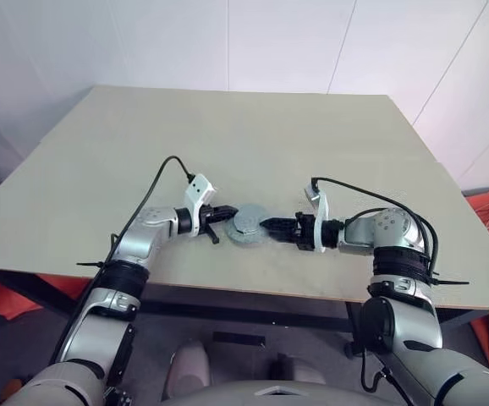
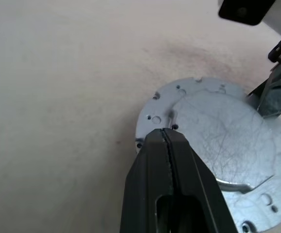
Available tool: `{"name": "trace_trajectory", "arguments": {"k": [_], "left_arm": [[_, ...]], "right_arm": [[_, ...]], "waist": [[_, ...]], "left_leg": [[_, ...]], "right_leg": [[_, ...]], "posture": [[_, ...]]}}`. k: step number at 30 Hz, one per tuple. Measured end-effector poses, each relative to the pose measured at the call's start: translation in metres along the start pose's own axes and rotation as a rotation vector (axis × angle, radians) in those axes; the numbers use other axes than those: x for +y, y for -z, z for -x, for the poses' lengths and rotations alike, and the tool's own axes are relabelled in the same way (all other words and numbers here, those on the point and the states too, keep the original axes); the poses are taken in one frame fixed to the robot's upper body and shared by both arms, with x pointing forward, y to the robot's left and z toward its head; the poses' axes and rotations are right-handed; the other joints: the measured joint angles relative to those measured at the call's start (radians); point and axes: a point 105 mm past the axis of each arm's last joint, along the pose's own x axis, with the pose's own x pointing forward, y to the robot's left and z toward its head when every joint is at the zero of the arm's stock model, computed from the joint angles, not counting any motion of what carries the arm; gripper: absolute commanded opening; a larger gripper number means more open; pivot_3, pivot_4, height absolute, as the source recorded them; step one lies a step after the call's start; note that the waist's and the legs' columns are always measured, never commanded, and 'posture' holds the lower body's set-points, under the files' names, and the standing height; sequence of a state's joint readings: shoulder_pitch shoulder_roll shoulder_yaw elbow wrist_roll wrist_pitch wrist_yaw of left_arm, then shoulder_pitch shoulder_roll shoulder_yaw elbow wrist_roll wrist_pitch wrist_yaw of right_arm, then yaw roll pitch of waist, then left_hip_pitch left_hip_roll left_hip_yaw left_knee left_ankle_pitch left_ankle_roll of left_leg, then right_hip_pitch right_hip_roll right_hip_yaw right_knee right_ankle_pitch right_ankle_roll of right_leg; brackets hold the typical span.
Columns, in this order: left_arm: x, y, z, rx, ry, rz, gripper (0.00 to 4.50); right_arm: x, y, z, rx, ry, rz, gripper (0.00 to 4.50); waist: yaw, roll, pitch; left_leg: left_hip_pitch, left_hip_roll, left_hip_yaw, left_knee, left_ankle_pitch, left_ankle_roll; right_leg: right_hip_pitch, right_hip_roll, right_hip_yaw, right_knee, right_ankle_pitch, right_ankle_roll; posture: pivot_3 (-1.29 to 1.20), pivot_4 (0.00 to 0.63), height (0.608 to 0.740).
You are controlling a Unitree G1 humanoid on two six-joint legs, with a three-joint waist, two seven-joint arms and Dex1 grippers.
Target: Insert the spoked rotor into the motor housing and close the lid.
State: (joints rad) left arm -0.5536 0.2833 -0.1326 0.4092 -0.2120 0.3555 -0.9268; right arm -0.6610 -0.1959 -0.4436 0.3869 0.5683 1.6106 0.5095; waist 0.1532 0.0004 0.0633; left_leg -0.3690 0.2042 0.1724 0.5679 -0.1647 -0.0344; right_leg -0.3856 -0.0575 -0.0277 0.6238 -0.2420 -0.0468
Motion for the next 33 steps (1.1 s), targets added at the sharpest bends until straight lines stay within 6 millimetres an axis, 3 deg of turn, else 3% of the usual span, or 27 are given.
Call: {"name": "trace_trajectory", "arguments": {"k": [2,7,12,19,25,31,33], "left_arm": [[0.001,0.000,0.001,-0.003,-0.005,0.001,0.00],[0.003,-0.001,0.002,-0.025,-0.018,0.031,0.00],[0.008,-0.016,0.005,-0.173,-0.057,0.186,0.00],[0.049,-0.031,0.045,-0.433,-0.292,0.524,0.00],[0.052,-0.025,0.069,-0.560,-0.288,0.726,0.00],[0.050,-0.017,0.077,-0.639,-0.244,0.899,0.00],[0.049,-0.020,0.082,-0.692,-0.217,0.946,0.38]], "right_arm": [[0.005,-0.001,0.000,-0.009,-0.028,0.004,1.10],[0.005,-0.002,0.002,-0.017,-0.036,0.000,1.10],[0.009,-0.003,0.001,-0.026,-0.059,-0.005,1.10],[0.011,-0.005,0.003,-0.041,-0.074,-0.010,1.09],[0.011,-0.005,0.003,-0.042,-0.076,-0.009,1.09],[0.019,-0.009,0.004,-0.068,-0.137,-0.023,1.09],[0.027,-0.014,0.006,-0.089,-0.169,-0.016,1.09]], "waist": [[0.000,0.001,0.000],[0.000,0.001,0.000],[-0.001,0.001,0.000],[-0.001,0.001,0.000],[0.000,0.001,0.000],[0.000,0.001,0.000],[0.000,0.001,0.000]], "left_leg": [[0.001,0.000,0.000,-0.001,0.000,0.000],[0.000,0.000,0.000,-0.002,0.001,-0.001],[-0.001,0.000,0.002,-0.002,0.001,-0.002],[-0.004,0.000,0.001,-0.002,0.001,-0.002],[-0.006,0.000,0.001,-0.002,0.001,-0.002],[-0.006,0.000,0.001,-0.002,0.001,-0.002],[-0.006,0.000,0.001,-0.002,0.001,-0.002]], "right_leg": [[0.000,0.000,0.000,0.000,0.000,0.000],[0.000,0.000,0.000,0.000,0.000,0.000],[-0.002,0.000,0.000,0.000,0.000,0.000],[-0.003,0.000,0.000,-0.001,0.000,0.000],[-0.005,0.000,-0.001,-0.001,0.000,0.000],[-0.005,0.000,-0.001,-0.001,0.000,0.000],[-0.005,0.000,-0.001,-0.001,0.000,0.000]], "posture": [[0.00,0.000,0.740],[0.00,0.000,0.740],[0.00,0.000,0.740],[0.00,0.000,0.740],[0.00,0.000,0.740],[0.00,0.000,0.740],[0.00,0.000,0.740]]}}
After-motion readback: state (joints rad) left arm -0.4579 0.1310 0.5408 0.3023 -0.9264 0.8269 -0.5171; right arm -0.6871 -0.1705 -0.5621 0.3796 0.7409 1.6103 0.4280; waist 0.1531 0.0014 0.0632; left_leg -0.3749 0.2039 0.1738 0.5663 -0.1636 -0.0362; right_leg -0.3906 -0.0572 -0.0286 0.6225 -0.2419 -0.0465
